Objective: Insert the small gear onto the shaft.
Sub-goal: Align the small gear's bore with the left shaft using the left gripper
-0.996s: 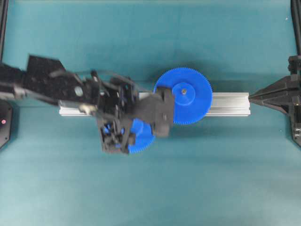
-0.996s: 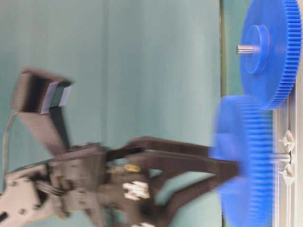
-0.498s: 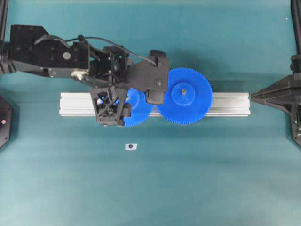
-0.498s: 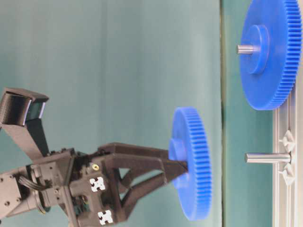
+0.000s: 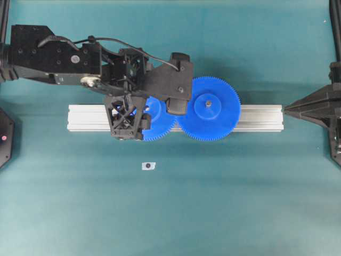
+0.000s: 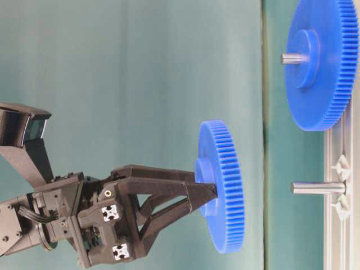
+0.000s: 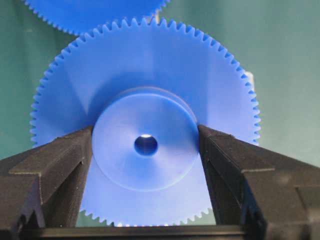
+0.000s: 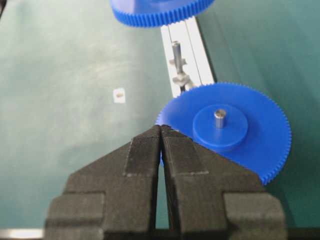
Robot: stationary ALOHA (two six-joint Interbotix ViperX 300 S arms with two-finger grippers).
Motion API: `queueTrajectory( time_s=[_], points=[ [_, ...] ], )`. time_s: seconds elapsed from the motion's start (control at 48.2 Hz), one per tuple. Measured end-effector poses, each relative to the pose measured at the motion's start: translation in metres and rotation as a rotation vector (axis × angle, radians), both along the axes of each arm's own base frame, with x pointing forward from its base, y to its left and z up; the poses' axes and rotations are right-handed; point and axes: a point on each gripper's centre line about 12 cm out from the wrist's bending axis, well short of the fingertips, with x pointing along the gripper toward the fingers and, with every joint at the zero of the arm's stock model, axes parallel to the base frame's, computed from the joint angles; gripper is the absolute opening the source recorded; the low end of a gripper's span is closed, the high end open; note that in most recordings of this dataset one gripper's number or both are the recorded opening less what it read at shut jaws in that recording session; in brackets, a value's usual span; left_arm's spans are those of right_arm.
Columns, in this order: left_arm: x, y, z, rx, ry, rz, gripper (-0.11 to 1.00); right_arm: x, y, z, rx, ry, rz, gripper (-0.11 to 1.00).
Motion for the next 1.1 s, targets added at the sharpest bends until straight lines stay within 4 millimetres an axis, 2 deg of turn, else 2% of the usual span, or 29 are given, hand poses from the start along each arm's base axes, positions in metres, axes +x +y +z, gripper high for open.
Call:
queueTrajectory(
  time_s=[0.789, 1.1],
  points=[
    [0.004, 0.0, -0.008, 0.0, 0.006, 0.0, 0.69, 0.0, 0.0, 0.0, 0.0, -0.002, 0.0, 0.08],
    [0.004, 0.001, -0.035, -0.005, 0.057, 0.002, 0.69, 0.0, 0.0, 0.0, 0.0, 0.0, 0.0, 0.08]
  ],
)
